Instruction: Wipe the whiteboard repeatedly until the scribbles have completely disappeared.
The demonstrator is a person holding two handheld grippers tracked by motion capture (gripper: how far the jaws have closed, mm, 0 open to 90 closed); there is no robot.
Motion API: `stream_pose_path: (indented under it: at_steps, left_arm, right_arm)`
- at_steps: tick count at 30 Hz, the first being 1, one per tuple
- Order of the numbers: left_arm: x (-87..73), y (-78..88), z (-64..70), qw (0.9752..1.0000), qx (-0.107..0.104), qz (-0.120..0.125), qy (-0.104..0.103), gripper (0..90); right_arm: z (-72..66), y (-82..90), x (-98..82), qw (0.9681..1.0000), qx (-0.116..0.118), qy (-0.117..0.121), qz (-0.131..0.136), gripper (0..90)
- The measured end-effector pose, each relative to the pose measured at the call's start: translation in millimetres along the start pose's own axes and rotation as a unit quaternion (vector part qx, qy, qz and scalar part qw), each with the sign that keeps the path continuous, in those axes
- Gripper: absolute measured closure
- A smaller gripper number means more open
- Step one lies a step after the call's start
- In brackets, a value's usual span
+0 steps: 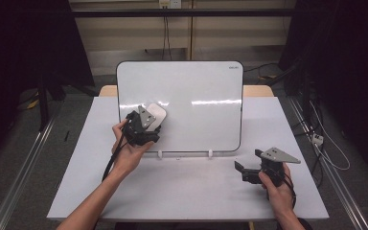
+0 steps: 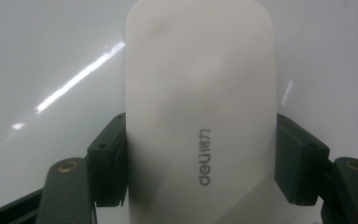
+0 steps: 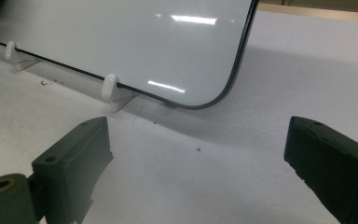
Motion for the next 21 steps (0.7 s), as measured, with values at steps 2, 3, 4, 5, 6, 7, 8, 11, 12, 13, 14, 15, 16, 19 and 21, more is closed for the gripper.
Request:
stream_pose_path:
  at_steps: [2,3,4,5,6,7,8,11,12,13,14,15,16,19,21]
  left_arm:
    - [-0.9,1.3,-2.1,1.0,0.001,0.0,0.001,31.0]
    - [-1.5,1.6,-2.8,1.0,0.002,0.001,0.001,31.0]
    - [-1.9,1.5,-3.0,1.0,0.004,0.004,0.004,31.0]
    - [-2.9,2.4,-2.9,1.0,0.0,0.0,0.005,31.0]
    - [-3.3,3.1,-3.2,1.0,0.001,0.0,0.006,31.1]
    - [-3.9,3.8,-3.8,1.0,-0.001,-0.001,0.004,31.0]
    - [-4.8,4.0,-3.9,1.0,-0.001,0.002,0.007,31.1]
    - [-7.0,5.0,-5.3,0.9999,-0.002,0.004,0.01,31.1]
    - [-7.0,5.5,-5.5,0.9999,-0.005,0.006,0.011,31.1]
    - [-7.0,5.6,-5.9,0.9999,-0.007,0.006,0.013,31.1]
    - [-7.5,6.4,-6.5,0.9998,-0.01,0.004,0.017,31.1]
    - [-7.6,6.6,-7.7,0.9998,-0.011,0.005,0.019,31.1]
    - [-7.2,6.7,-7.7,0.9995,-0.011,0.009,0.027,31.1]
    - [-5.4,11.8,-10.3,0.9995,-0.016,0.01,0.024,31.1]
    - [1.0,16.9,-10.2,0.9993,-0.016,0.022,0.025,31.1]
  right_arm:
    - [-0.1,0.0,0.0,1.0,0.001,0.002,0.0,7.4]
    - [-0.2,0.1,0.0,1.0,0.001,0.002,0.0,7.3]
    - [-0.2,0.1,0.1,1.0,0.0,0.001,0.0,7.3]
    - [-0.2,0.0,0.3,1.0,0.0,0.001,0.0,7.3]
    - [-0.4,-0.3,0.4,1.0,0.001,0.0,0.001,7.3]
    - [-0.3,-0.6,0.5,1.0,0.001,0.0,0.001,7.3]
    - [-0.4,-0.9,0.4,1.0,0.001,-0.001,0.0,7.3]
    - [-0.7,-1.3,0.6,1.0,0.001,-0.002,0.001,7.3]
    - [-0.3,-1.2,0.3,1.0,0.0,-0.003,0.0,7.3]
    - [0.4,-1.2,0.1,1.0,-0.001,-0.005,-0.001,7.3]
    - [1.1,-1.4,0.4,1.0,-0.002,-0.004,0.001,7.3]
    - [1.2,-1.5,0.5,1.0,-0.003,-0.004,0.001,7.4]
    - [0.9,-1.5,0.5,1.0,-0.003,-0.003,0.0,7.4]
    - [-0.5,-1.0,0.7,1.0,-0.001,0.0,0.001,7.3]
    - [0.0,-0.7,0.7,1.0,-0.001,0.0,0.001,7.3]
Point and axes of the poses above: each handheld gripper's, and its own axes: y roughly backward along the jaws, x roughly out of its top, z roughly to its right, the point moved 10 cm from there along -y, roughly forward along the jaws, and after that the axes turned 12 degrees about z, right-handed, at the moved point
